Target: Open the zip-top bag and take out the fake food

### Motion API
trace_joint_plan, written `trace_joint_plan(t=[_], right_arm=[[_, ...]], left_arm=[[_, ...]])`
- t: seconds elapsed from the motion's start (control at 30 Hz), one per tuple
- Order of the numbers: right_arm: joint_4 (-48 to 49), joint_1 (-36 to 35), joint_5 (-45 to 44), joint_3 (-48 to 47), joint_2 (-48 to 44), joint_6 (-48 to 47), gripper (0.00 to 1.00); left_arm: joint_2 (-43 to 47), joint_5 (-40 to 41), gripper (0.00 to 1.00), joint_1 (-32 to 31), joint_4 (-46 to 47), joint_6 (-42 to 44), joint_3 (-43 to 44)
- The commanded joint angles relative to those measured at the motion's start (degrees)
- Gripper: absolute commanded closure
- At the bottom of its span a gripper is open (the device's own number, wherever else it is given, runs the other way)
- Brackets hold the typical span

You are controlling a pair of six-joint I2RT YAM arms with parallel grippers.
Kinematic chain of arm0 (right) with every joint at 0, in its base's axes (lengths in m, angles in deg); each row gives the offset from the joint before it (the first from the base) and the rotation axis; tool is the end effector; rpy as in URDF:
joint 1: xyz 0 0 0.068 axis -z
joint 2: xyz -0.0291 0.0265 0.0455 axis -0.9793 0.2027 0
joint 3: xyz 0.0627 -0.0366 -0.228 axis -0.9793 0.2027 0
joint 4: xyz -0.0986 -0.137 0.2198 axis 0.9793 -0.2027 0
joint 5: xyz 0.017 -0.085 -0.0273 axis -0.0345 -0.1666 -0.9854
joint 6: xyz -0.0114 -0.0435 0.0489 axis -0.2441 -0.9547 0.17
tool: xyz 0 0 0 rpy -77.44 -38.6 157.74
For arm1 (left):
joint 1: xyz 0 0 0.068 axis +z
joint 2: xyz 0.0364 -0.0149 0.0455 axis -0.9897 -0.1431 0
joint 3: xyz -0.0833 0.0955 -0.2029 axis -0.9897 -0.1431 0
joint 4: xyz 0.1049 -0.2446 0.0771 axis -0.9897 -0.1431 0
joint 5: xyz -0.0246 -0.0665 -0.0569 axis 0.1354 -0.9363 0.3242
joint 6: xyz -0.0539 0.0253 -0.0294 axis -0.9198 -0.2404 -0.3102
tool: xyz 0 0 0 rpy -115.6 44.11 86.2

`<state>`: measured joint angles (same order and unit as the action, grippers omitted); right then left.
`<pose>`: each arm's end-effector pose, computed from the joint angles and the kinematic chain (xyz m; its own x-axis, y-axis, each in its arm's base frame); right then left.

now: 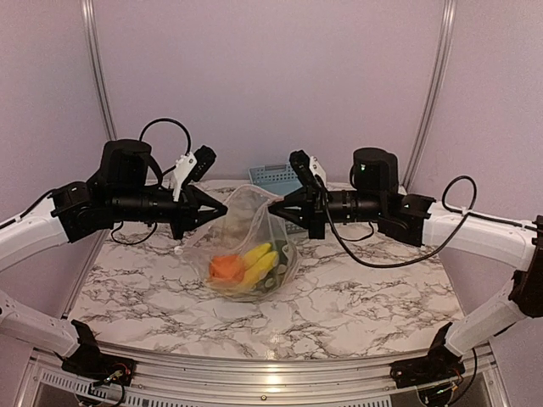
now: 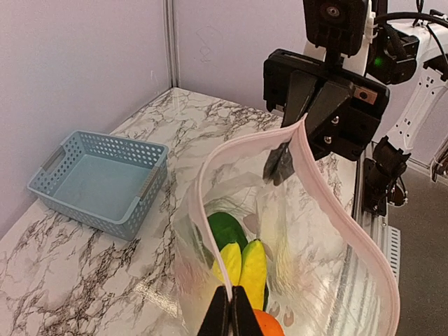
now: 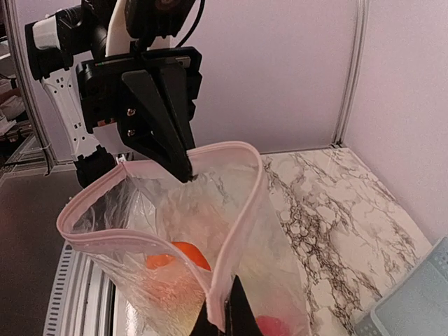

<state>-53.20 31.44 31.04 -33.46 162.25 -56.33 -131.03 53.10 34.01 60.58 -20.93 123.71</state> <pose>0.2220 0.2795 0.2960 -0.0356 -0.1666 -0.9854 -0.9876 0.1565 0.0092 0.2031 -0.2475 0.3327 -0.1074 0.2713 -0.9565 0.9172 0.3982 0.0100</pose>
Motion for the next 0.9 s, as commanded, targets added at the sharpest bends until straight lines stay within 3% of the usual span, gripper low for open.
trace_joint_plan(t=[0.0, 0.27, 0.53, 0.7, 0.87], right_arm=[[4.7, -4.0, 3.4, -9.3, 7.5, -0.1, 1.0], [12.8, -6.8, 11.0, -28.2, 28.2, 4.6, 1.0], [26.6, -7.7, 16.3, -43.9, 46.7, 19.9, 1.0], [28.7, -7.4, 15.0, -42.9, 49.5, 21.2, 0.99], [34.2, -4.6, 13.1, -30.4, 45.6, 22.9, 0.94]], left_arm=[[6.1, 6.9, 1.0, 0.1, -2.3, -7.8, -0.8], [16.4, 20.9, 1.0, 0.9, -8.3, -13.8, -2.7], [21.1, 28.9, 1.0, 1.5, -13.9, -14.9, -4.2], [17.0, 26.4, 1.0, 1.5, -9.6, -15.7, -8.5], [9.8, 20.7, 1.0, 1.5, 0.7, -18.3, -13.6]])
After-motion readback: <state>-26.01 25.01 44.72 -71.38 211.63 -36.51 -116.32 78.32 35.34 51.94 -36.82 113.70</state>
